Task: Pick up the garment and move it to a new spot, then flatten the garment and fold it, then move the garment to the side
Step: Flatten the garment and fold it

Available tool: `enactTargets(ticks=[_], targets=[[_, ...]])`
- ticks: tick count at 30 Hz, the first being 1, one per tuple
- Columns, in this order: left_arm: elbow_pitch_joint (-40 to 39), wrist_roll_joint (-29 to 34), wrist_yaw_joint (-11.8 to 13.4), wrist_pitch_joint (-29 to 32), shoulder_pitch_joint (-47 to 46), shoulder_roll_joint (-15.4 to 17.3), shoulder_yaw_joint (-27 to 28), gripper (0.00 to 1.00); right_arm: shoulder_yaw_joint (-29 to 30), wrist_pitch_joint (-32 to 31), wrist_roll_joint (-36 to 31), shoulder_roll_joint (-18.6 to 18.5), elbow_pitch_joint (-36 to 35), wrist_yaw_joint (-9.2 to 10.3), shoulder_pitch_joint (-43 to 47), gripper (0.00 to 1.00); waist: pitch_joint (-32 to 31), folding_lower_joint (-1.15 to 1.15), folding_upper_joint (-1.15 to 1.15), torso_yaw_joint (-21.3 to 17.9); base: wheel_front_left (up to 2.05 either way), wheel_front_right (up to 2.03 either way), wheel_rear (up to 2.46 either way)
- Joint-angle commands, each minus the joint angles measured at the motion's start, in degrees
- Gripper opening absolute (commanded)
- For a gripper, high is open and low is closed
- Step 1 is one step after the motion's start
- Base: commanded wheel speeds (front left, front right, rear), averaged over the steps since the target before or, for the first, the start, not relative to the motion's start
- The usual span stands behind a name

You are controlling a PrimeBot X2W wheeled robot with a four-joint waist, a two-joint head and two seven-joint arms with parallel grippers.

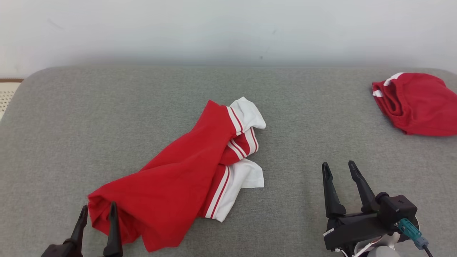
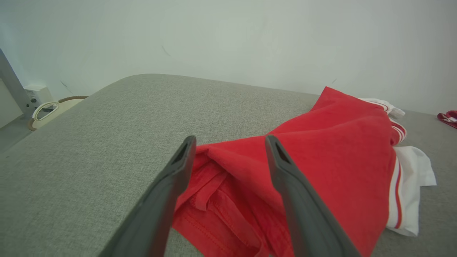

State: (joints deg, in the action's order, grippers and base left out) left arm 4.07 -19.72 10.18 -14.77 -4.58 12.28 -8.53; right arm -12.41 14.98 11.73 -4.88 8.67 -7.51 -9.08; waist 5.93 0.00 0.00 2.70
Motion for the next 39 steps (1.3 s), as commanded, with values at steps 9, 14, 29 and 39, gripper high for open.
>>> enactTargets(ticks=[9,14,29,39], targets=[[-1.30,0.80,-0.94,-0.50,2.57,-2.21,1.13,1.00,-0.86,0.26,0.56,-0.51,1.26,0.04,-0.21,1.00,0.51,0.00,0.00,2.49,0.00,0.00,0.00],[-3.88,3.14,-2.10,-0.52,1.29,-3.71,2.65,1.00,-3.71,-0.06,1.94,-1.29,4.76,0.04,-1.15,1.00,0.65,0.00,0.00,3.39,0.00,0.00,0.00],[-3.97,6.83,-5.87,-0.52,-0.28,-8.23,5.21,1.00,-19.45,-8.35,9.65,-6.16,19.69,0.04,-13.94,1.00,1.21,0.00,0.00,6.91,0.00,0.00,0.00],[-2.70,6.98,-7.49,-0.52,-1.40,-9.21,4.69,1.00,-26.54,-10.35,15.48,-6.81,32.24,0.04,-22.10,0.61,1.97,0.00,0.00,10.42,0.00,0.00,0.00]])
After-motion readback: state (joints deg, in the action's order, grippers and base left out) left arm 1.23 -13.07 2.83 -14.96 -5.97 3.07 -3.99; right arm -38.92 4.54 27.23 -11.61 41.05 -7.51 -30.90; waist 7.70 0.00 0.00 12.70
